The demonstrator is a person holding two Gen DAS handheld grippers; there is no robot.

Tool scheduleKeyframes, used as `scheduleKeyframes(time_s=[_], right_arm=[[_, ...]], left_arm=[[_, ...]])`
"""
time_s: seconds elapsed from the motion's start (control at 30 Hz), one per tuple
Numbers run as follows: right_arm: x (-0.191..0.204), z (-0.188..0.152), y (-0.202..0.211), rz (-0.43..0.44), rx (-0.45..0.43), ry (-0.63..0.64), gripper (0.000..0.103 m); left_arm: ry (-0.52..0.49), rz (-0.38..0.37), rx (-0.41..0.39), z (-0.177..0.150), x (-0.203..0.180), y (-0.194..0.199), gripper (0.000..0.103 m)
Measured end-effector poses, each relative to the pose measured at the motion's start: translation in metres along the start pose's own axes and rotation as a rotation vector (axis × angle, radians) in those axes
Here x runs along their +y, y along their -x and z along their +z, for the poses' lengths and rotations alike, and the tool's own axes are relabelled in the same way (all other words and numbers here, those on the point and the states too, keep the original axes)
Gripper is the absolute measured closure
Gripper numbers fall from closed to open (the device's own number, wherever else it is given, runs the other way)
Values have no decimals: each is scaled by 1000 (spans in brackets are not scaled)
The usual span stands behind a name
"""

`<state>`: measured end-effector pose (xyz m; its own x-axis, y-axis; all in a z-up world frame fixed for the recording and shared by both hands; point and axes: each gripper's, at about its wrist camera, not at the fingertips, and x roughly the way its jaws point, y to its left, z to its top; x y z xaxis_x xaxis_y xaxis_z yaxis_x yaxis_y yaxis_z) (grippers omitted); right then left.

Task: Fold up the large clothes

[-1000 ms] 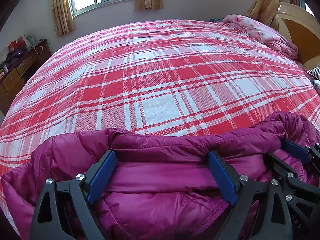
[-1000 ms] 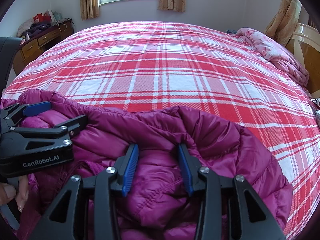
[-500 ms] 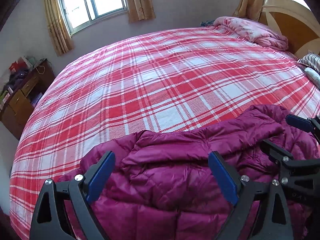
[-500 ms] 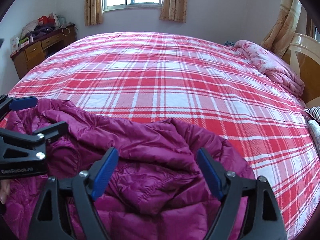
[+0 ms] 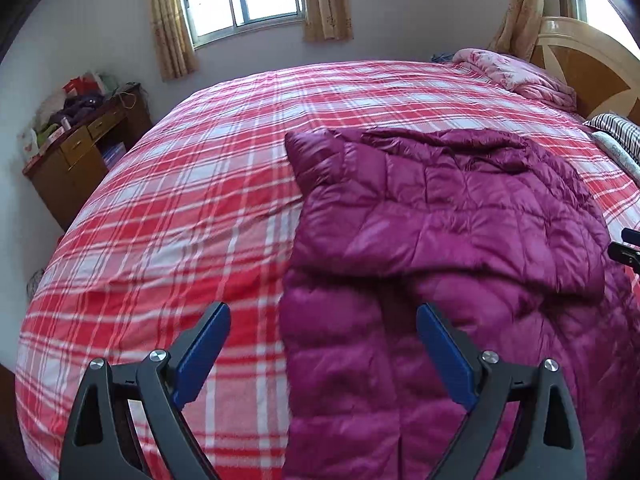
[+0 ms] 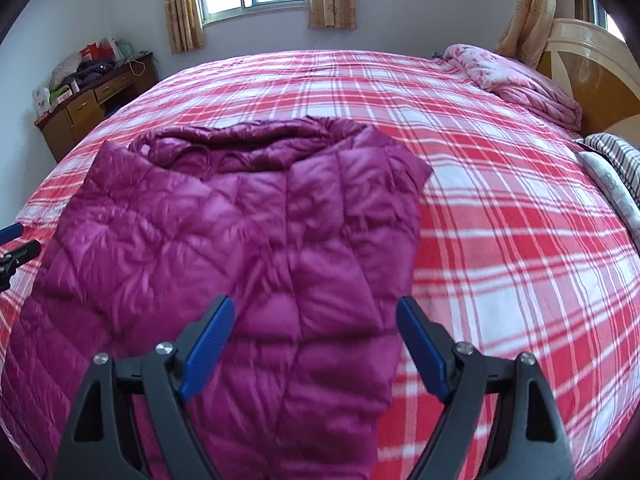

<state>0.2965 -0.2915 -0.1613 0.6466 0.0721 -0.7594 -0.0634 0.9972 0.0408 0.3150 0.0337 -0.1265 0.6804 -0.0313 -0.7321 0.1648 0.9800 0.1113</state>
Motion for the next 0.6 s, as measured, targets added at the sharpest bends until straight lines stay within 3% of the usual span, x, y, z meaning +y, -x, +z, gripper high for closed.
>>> scheduleKeyframes(time_s=[0.17, 0.47, 0.6], right_arm=[[-5, -46, 32, -14, -5, -23, 18], [-6, -124, 67, -27, 31, -61, 18], [-3, -149, 78, -26, 46, -62, 18]], left_arm=[[10, 48, -6, -55, 14, 31, 9], [64, 23, 4, -140, 26, 76, 9], [66, 21, 14, -159, 24, 81, 9]])
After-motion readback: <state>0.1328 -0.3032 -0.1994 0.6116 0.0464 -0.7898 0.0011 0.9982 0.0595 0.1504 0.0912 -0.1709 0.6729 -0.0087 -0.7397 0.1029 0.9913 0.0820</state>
